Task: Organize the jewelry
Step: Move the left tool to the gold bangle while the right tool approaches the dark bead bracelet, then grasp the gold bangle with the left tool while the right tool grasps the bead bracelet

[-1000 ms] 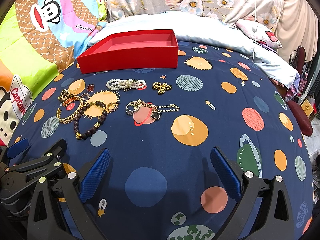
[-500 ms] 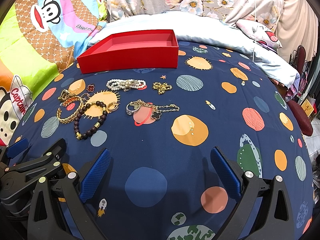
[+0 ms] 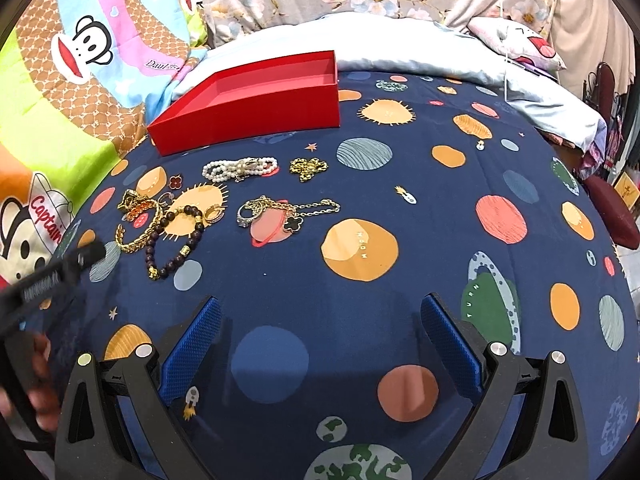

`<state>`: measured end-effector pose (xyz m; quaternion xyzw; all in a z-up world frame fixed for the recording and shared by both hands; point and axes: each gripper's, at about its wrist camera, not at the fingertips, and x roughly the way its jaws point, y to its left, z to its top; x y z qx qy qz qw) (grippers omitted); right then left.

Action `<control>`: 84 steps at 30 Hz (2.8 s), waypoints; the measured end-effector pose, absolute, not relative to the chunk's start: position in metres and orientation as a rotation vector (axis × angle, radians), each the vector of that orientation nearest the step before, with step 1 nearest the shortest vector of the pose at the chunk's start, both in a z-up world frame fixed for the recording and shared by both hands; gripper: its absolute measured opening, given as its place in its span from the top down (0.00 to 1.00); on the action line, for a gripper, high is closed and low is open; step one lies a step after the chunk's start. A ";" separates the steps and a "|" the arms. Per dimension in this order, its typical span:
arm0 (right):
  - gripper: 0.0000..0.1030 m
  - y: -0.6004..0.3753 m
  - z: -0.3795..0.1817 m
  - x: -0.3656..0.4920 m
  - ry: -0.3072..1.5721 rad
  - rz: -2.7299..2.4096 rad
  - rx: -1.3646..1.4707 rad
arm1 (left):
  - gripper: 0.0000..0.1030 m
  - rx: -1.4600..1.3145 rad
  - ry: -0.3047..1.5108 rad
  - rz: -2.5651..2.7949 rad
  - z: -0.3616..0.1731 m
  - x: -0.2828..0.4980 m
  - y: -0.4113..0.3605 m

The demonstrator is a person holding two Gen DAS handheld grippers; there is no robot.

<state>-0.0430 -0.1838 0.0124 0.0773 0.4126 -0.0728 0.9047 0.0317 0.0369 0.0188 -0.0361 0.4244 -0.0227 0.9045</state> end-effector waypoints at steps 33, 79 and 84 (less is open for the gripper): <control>0.05 -0.175 0.012 -0.037 0.853 -0.130 0.122 | 0.43 -0.027 0.915 -0.075 0.007 0.067 -0.012; 0.86 -0.106 0.008 0.048 0.941 0.022 0.033 | 0.48 -0.110 0.905 -0.092 0.014 0.024 0.059; 0.93 -0.109 0.009 0.046 0.944 0.049 0.068 | 0.48 -0.118 0.905 -0.094 0.014 0.023 0.061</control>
